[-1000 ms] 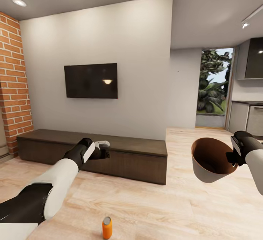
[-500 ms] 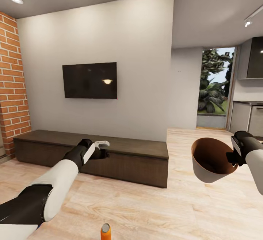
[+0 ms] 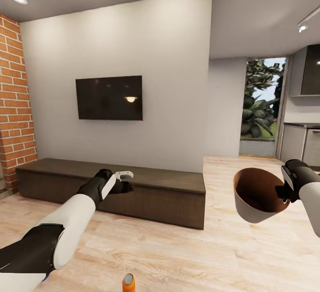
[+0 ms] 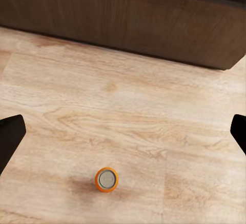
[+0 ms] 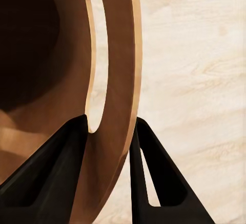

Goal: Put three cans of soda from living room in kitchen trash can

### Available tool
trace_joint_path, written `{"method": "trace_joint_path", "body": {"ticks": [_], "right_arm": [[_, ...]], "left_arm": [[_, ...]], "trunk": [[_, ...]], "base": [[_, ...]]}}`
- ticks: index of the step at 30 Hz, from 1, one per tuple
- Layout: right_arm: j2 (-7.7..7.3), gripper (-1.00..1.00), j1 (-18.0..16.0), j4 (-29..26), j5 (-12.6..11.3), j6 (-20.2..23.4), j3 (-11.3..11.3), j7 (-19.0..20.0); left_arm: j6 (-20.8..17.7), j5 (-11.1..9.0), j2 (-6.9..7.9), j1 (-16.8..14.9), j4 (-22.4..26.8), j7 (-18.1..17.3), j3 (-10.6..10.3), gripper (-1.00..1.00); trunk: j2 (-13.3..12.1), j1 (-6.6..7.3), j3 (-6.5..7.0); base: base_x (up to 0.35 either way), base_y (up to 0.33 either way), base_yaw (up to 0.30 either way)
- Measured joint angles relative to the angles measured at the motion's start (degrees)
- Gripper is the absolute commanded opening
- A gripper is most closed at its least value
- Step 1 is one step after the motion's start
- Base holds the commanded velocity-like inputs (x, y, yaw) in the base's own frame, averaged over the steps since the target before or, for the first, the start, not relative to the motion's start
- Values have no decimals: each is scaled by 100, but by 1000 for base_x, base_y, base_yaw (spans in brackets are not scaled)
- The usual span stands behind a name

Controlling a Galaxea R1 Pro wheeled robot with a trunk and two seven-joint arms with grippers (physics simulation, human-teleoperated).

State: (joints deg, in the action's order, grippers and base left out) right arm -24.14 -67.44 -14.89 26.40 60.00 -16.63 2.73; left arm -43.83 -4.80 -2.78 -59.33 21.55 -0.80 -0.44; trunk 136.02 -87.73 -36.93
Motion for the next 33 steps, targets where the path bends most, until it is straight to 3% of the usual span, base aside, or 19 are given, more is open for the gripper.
{"method": "trace_joint_path", "body": {"ticks": [8,26,33], "right_arm": [[0,-100,6,0,-25,0,-4,3],[-13,-100,9,0,-7,0,4,2],[-17,-100,1,-31,-10,0,1,2]], "left_arm": [[4,-1,4,0,-1,1,0,100],[9,11,0,0,-1,-4,0,100],[11,14,-2,0,-2,0,0,100]], "trunk": [[0,0,0],[720,-395,-323],[730,-414,-478]], "base": [[5,1,0],[0,0,0],[0,0,0]]}}
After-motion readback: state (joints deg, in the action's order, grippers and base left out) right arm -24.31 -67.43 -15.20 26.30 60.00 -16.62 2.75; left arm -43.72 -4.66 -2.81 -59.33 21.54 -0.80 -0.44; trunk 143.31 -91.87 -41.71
